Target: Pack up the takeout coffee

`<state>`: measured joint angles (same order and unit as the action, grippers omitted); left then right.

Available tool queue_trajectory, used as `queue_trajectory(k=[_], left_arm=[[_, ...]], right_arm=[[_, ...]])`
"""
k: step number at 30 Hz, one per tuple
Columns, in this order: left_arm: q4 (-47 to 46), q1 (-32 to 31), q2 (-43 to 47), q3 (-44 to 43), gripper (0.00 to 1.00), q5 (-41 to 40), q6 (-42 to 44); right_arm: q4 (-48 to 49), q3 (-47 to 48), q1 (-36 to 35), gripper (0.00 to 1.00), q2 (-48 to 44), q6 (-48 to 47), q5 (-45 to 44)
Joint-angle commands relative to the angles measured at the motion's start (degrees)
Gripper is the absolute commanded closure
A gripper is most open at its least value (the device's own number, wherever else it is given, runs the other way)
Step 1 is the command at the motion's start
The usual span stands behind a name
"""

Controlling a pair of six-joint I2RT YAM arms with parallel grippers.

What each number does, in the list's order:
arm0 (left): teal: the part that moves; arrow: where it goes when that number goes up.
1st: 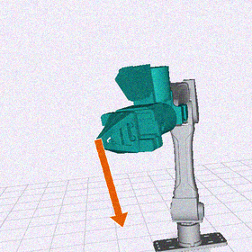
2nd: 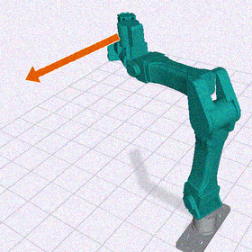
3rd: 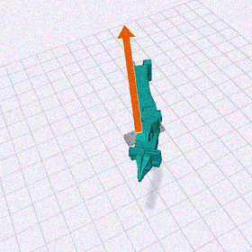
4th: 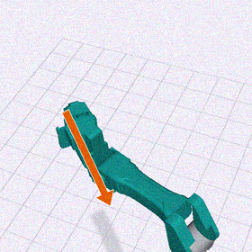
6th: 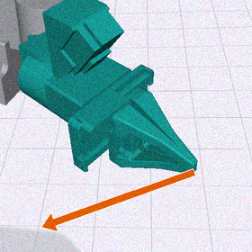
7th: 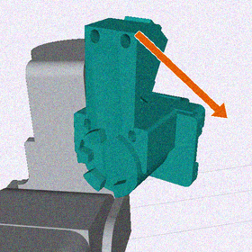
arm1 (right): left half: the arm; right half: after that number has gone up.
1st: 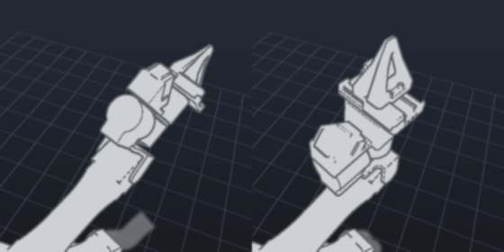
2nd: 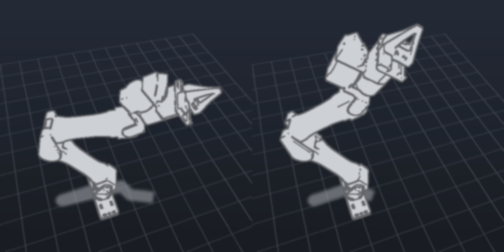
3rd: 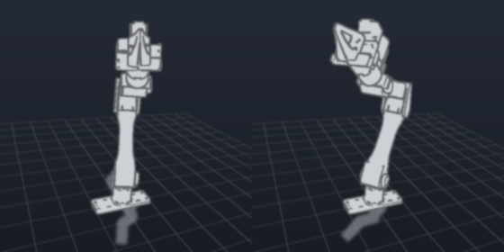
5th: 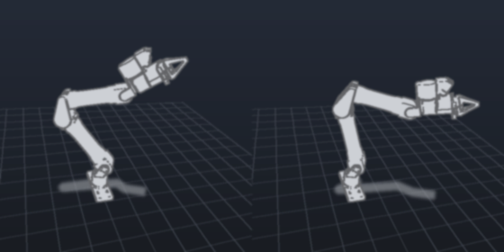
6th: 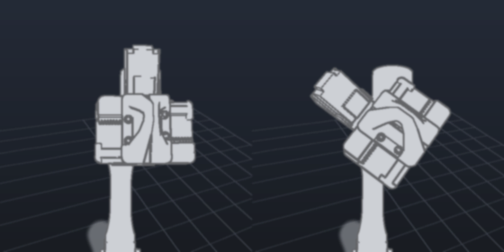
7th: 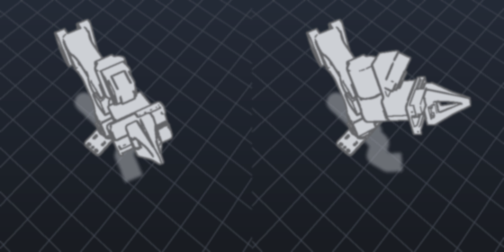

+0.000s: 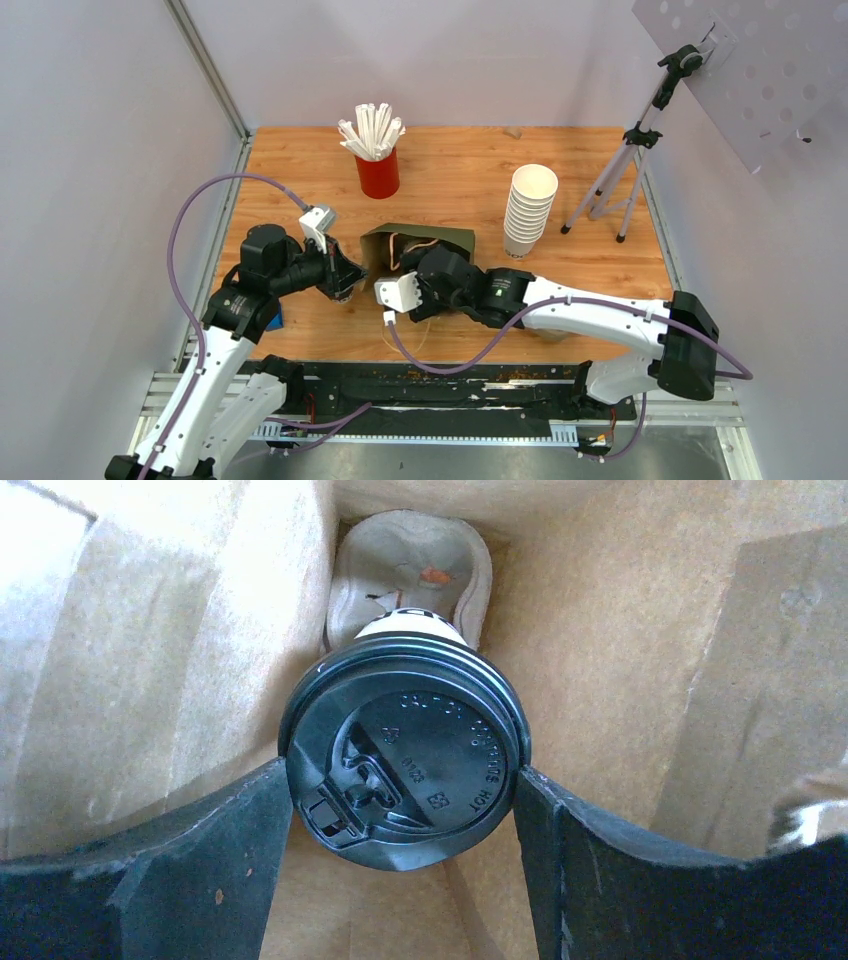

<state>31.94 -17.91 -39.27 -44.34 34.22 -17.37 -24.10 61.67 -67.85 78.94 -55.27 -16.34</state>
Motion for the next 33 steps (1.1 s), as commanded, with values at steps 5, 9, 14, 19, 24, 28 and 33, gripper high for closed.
queue_trajectory(k=[5,9,14,19,24,28,33], left_arm=[[-0.5,-0.2,-0.2,-0.4,0.94,1.5,5.5],[-0.9,-0.1,-0.5,-0.4,0.94,1.6,5.6],[-1.2,-0.2,-1.4,-0.5,0.95,1.9,5.9],[-1.3,-0.2,-1.7,-0.3,0.95,2.3,5.9],[-1.6,-0.2,-2.2,-0.6,0.95,2.6,5.9],[-1.8,-0.1,-2.9,-1.0,0.95,2.5,6.1],[-2.9,-0.2,-3.1,-0.9,0.95,2.3,6.5]], right_arm=[[4.4,3.8,-0.3,0.26,2.8,-2.7,-7.8],[6.0,3.0,-0.1,0.25,2.4,-2.7,-9.0],[9.0,1.8,1.7,0.25,3.3,-2.2,-8.9],[9.8,2.6,4.1,0.25,4.5,-1.3,-6.9],[7.9,3.9,4.7,0.25,5.0,0.0,-5.4],[5.1,4.9,4.7,0.25,3.9,0.4,-2.9],[0.8,6.1,4.8,0.25,1.5,1.0,-0.7]])
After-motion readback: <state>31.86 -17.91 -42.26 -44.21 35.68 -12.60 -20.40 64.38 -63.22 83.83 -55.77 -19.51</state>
